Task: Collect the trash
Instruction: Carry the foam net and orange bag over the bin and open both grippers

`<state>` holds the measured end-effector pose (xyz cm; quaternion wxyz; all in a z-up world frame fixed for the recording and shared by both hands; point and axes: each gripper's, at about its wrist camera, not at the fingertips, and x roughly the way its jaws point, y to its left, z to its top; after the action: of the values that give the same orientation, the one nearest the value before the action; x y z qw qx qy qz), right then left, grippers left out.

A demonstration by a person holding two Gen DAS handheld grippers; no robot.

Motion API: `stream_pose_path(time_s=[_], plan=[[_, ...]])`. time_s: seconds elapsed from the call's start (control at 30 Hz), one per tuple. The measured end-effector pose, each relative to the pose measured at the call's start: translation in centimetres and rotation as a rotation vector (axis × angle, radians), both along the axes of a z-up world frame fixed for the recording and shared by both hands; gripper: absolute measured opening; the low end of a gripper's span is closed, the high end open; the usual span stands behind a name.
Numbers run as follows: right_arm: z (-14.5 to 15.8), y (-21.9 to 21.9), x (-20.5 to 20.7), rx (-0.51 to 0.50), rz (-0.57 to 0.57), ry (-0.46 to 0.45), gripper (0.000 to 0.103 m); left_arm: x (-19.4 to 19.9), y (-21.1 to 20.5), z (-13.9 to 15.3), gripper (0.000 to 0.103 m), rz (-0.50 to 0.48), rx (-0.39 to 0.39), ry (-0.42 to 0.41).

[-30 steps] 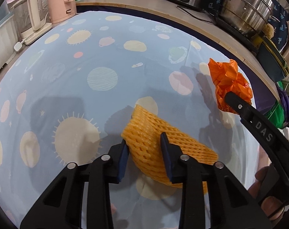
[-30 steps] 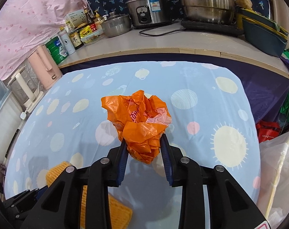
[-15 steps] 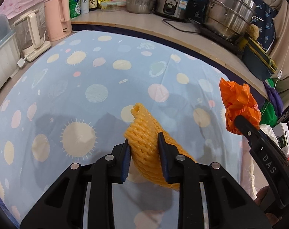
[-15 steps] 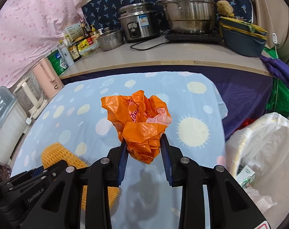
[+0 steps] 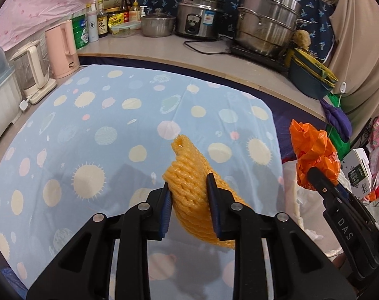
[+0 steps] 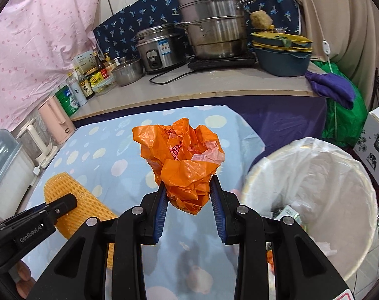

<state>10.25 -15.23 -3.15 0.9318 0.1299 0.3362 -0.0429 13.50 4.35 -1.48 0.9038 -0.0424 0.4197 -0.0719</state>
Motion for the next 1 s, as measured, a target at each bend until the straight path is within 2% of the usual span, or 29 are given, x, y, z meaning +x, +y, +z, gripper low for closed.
stream_pose_path(time_s=[0.23, 0.6, 1.0], plan=[[0.8, -2.5, -2.7, -0.029, -0.034, -0.004, 0.031, -1.8, -2.8, 1.1, 0.025, -0.051, 0.010, -0.025], [0.8, -6.5, -6.6, -0.137, -0.116, 0.040, 0.031, -3.8, -7.4, 3.1, 0.025, -0.134, 0.014, -0.069], [0.3, -9.8, -8.3, -0.171, -0.169, 0.080, 0.031, -4.8, -13.2, 4.1, 0.025, -0.224, 0.011, -0.093]])
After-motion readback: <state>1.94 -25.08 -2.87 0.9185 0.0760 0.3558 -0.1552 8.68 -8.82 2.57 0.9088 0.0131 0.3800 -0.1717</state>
